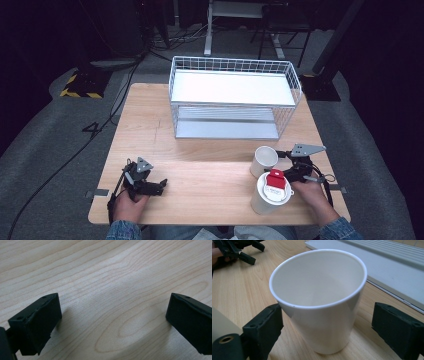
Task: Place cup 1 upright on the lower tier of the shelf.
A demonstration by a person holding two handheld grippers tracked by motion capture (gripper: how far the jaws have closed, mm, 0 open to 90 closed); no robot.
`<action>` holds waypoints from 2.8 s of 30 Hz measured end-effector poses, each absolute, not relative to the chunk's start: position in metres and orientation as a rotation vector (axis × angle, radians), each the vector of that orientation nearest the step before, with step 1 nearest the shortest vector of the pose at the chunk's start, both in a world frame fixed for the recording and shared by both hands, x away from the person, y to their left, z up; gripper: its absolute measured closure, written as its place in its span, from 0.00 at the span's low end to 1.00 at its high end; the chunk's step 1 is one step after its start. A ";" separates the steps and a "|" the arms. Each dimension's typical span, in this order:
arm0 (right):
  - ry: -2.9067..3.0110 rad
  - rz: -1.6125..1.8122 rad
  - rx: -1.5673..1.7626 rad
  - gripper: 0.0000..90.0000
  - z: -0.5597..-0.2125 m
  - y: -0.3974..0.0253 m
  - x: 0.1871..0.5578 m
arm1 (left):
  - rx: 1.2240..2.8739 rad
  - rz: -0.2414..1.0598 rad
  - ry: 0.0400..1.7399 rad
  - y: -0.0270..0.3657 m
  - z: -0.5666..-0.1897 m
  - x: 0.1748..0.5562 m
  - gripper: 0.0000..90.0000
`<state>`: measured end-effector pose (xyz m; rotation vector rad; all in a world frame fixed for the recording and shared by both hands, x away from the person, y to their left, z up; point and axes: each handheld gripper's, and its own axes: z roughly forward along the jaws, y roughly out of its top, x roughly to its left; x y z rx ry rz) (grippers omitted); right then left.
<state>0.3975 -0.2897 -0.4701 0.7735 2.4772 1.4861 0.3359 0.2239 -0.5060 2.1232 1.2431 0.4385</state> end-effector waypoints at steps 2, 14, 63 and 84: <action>2.486 1.484 0.753 0.15 -0.472 -0.285 0.400 | 2.123 0.439 1.243 0.224 -0.506 0.336 0.01; 2.489 1.434 0.698 0.24 -0.477 -0.274 0.402 | 2.124 0.439 1.243 0.224 -0.506 0.336 0.01; 2.248 1.309 0.888 0.24 -0.423 -0.249 0.454 | 2.123 0.441 1.241 0.224 -0.506 0.336 0.01; 2.101 1.258 0.961 0.24 -0.432 -0.227 0.489 | 2.124 0.439 1.243 0.224 -0.506 0.336 0.01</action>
